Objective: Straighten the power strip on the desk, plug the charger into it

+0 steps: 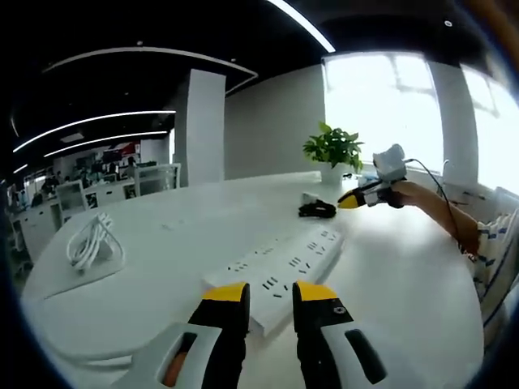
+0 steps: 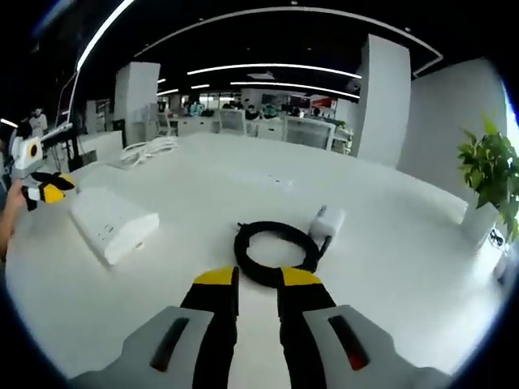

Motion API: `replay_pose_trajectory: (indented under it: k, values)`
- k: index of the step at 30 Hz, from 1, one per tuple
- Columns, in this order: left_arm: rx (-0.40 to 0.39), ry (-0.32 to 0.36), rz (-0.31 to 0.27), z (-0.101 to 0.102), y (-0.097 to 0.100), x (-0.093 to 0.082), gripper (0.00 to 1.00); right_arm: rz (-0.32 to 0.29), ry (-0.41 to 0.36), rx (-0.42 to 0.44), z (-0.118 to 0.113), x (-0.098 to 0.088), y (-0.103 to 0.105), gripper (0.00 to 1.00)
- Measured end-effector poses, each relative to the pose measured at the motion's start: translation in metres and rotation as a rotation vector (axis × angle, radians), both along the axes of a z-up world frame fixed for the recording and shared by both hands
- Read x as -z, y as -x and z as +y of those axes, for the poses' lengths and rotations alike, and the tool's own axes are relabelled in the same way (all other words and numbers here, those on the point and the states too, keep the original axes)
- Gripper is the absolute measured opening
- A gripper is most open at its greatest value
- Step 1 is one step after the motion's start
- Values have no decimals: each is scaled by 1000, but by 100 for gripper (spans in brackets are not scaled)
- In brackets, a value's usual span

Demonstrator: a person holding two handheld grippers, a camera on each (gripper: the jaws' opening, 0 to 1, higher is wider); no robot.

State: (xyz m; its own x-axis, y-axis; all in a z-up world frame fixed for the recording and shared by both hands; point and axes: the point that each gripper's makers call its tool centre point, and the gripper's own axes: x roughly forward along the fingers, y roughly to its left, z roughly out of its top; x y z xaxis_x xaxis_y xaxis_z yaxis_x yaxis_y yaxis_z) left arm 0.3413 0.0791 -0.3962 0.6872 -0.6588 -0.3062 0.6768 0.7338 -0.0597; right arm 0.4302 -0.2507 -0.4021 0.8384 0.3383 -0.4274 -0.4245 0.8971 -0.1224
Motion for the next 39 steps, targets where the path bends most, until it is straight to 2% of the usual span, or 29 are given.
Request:
replay_pose_trajectory:
  k: [2, 5, 9, 11, 16, 26, 39]
  values:
    - [7, -4, 1, -2, 1, 1, 21, -8, 1, 3, 0, 0, -1, 18]
    - [14, 0, 7, -3, 2, 1, 21, -29, 39, -51, 7, -2, -3, 18]
    - [16, 12, 19, -4, 2, 2, 21, 2, 140, -160, 22, 9, 1, 19]
    - [16, 13, 19, -4, 3, 1, 21, 13, 199, -180, 22, 14, -1, 19]
    - [18, 15, 18, -4, 3, 0, 21, 4, 281, -202, 20, 13, -9, 19]
    - [25, 14, 23, -5, 5, 2, 21, 90, 354, -358, 27, 18, -17, 16]
    - [30, 16, 25, -6, 6, 1, 21, 187, 400, -444, 32, 26, -24, 13]
